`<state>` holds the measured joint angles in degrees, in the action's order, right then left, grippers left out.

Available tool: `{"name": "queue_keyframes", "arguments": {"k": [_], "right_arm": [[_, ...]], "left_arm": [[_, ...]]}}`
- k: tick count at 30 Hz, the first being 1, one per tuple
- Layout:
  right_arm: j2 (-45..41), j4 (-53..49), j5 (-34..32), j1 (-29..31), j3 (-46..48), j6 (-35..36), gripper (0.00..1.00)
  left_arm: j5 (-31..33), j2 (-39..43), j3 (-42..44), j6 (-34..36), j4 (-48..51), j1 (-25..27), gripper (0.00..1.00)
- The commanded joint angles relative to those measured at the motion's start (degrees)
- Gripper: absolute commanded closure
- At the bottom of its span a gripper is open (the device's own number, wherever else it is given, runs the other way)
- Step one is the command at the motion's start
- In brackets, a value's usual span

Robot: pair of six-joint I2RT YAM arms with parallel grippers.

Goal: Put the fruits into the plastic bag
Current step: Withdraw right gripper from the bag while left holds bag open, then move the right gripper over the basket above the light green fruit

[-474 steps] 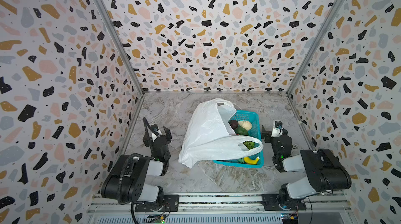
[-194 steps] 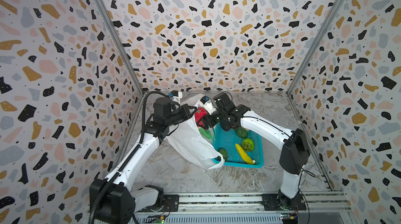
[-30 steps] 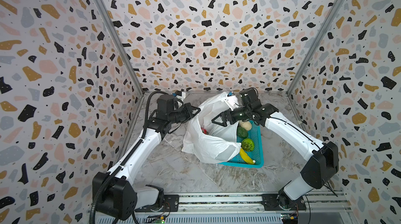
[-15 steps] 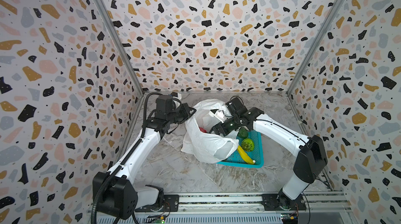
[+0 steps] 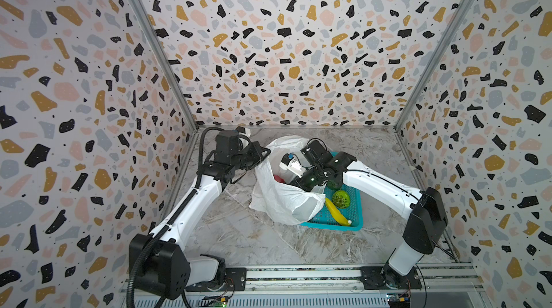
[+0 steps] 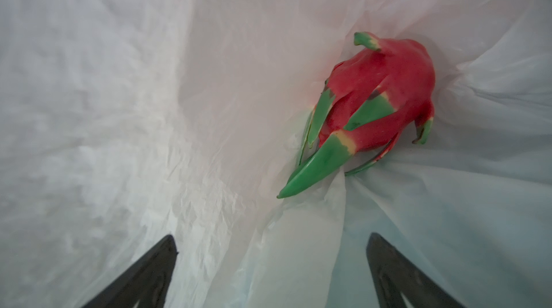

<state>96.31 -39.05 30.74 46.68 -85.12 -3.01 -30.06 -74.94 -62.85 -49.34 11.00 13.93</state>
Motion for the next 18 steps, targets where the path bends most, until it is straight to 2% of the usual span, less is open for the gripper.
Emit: {"name": "queue_keyframes", "arguments": {"k": [1,5,11,13,16,18], "right_arm": [[-4.78,-2.96,-3.05,1.08,0.39,2.51,0.01],[-8.24,-1.68,-4.53,1.20,-0.31,2.58,0.01],[-10.92,1.56,-13.26,0.43,-6.75,2.23,0.01],[-11.01,2.98,-13.89,-0.70,-8.54,1.84,0.01],[-11.51,5.96,-15.88,-2.57,-9.45,0.15,0.01],[-11.91,7.76,-19.50,-3.33,-9.04,-1.34,0.01]], "left_arm": [[0.26,-0.45,-0.43,-0.84,-2.65,-0.14,1.00],[0.63,-0.77,-0.48,-0.67,-2.52,-0.13,1.00],[1.32,-0.65,-0.19,0.14,-1.61,-0.14,1.00],[1.49,-0.44,-0.15,0.21,-1.51,-0.14,1.00],[1.74,-0.30,-0.13,0.33,-1.21,-0.21,1.00],[1.80,-0.18,-0.12,0.32,-1.09,-0.20,1.00]]}}
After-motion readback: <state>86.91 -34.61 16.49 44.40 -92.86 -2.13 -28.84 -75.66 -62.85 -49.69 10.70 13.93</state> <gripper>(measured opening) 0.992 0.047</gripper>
